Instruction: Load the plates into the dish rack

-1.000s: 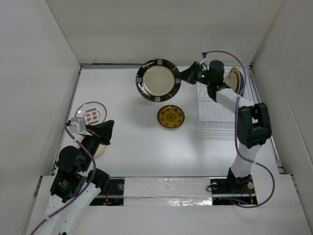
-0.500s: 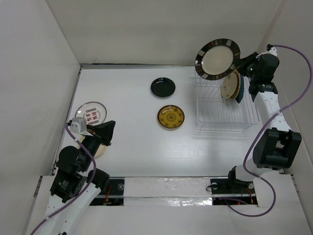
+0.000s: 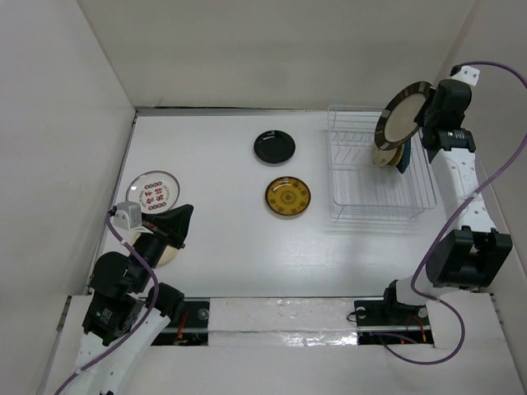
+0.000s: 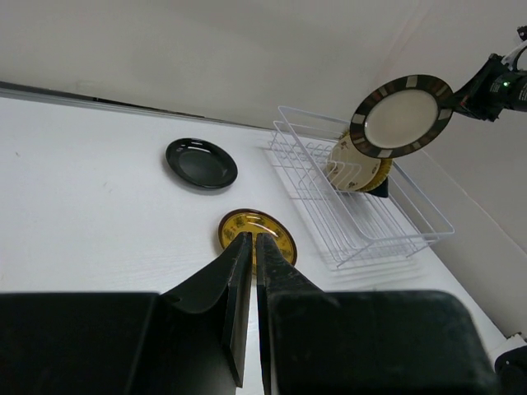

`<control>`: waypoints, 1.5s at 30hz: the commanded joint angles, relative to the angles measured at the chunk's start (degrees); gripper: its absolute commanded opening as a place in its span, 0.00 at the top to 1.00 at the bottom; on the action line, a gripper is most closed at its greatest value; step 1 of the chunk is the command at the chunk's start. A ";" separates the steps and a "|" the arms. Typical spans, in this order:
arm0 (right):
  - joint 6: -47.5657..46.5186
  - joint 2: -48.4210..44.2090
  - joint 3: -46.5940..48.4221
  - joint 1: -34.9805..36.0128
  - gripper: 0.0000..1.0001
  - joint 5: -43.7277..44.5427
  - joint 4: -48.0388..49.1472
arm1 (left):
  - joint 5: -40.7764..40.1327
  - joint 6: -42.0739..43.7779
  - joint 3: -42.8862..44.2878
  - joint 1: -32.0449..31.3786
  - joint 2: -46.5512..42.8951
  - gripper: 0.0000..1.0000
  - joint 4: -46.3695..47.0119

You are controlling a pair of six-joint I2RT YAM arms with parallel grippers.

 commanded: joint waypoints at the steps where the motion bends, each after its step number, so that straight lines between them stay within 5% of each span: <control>1: -7.60 -2.81 6.56 2.85 1.00 9.48 8.31 | 0.88 0.67 0.60 0.17 -0.76 0.95 2.80; 15: -30.63 4.13 7.35 13.13 1.00 19.88 13.75 | 0.88 0.76 0.60 -0.44 -1.29 0.95 2.62; 30: -32.66 6.77 9.37 14.19 1.00 23.75 14.46 | 0.80 0.67 0.60 -0.44 -0.94 0.95 2.62; 45: -23.44 10.55 -1.08 14.19 1.00 18.48 16.66 | 0.71 0.58 0.60 -0.44 -0.24 0.95 2.62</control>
